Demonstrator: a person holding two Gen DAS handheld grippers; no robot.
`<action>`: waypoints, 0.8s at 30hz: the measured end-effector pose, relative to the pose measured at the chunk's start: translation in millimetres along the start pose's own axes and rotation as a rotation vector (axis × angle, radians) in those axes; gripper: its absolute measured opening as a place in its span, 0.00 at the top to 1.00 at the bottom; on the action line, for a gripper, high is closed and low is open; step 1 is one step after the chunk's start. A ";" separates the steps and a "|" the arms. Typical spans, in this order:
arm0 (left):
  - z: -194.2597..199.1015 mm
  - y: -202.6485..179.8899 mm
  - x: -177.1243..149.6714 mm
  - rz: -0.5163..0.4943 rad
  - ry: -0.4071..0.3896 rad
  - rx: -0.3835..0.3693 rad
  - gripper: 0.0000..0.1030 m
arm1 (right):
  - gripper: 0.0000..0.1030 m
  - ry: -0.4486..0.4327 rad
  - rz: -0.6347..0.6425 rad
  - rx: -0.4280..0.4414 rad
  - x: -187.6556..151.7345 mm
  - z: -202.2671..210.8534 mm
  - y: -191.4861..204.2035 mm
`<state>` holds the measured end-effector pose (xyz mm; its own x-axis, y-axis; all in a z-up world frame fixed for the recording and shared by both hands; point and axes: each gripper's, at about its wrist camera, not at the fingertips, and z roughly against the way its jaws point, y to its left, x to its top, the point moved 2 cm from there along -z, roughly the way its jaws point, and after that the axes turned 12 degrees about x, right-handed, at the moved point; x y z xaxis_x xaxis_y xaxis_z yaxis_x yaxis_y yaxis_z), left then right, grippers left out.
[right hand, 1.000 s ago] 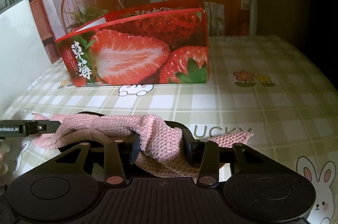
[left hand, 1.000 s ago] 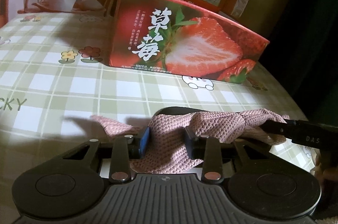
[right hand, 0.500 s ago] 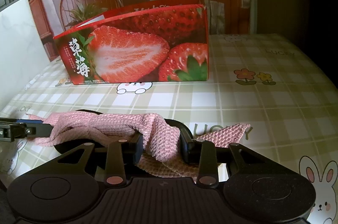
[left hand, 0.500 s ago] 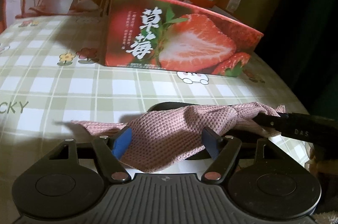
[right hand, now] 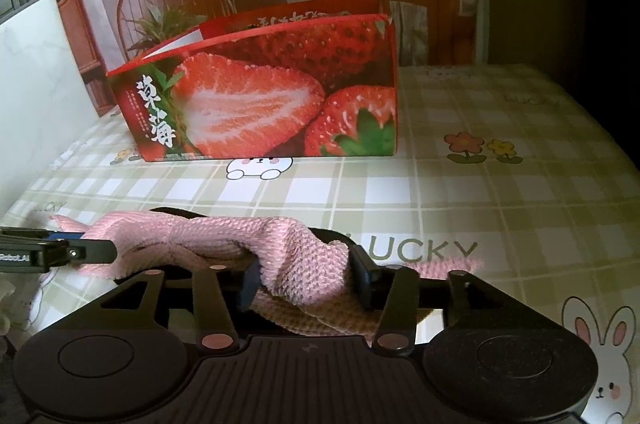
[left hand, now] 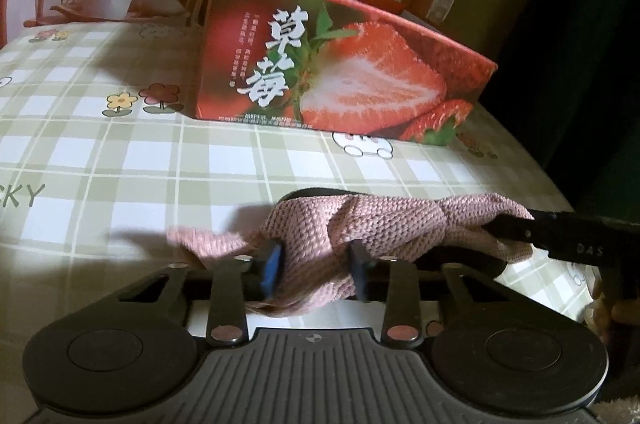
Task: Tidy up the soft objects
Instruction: 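Gather the pink cloth with both grippers, regripping it into a bunch, then lift the pink cloth with both grippers over the red box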
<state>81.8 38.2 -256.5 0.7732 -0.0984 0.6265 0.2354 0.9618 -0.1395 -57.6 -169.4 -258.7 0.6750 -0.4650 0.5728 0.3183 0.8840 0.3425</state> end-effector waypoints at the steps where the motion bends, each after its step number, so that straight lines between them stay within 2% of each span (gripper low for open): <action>1: 0.7 0.2 0.6 0.005 -0.006 -0.003 0.71 | 0.53 -0.001 0.002 -0.001 0.6 2.1 0.9; 10: 4.6 4.4 4.0 0.029 -0.037 0.004 0.76 | 0.53 0.032 0.023 -0.008 1.5 6.5 8.0; 14: 1.3 7.2 3.8 0.044 -0.027 0.022 0.76 | 0.46 0.039 0.030 -0.011 2.0 10.0 9.4; 18: -0.1 7.8 3.8 0.046 -0.025 0.029 0.76 | 0.44 0.047 0.027 -0.016 -0.2 12.1 6.9; 21: -0.4 9.0 3.6 0.048 -0.023 0.027 0.76 | 0.49 0.049 0.018 -0.017 -0.9 12.4 4.9; 23: -0.2 9.8 3.9 0.052 -0.026 0.028 0.76 | 0.67 0.052 0.026 -0.011 -0.7 11.6 5.7; 24: 0.3 9.4 3.9 0.052 -0.030 0.030 0.76 | 0.71 0.054 0.026 -0.005 -0.9 10.7 5.9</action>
<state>86.9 46.9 -255.1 0.7656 -0.0406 0.6420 0.1769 0.9728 -0.1495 -63.4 -164.3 -249.2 0.7182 -0.4383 0.5404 0.3033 0.8962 0.3238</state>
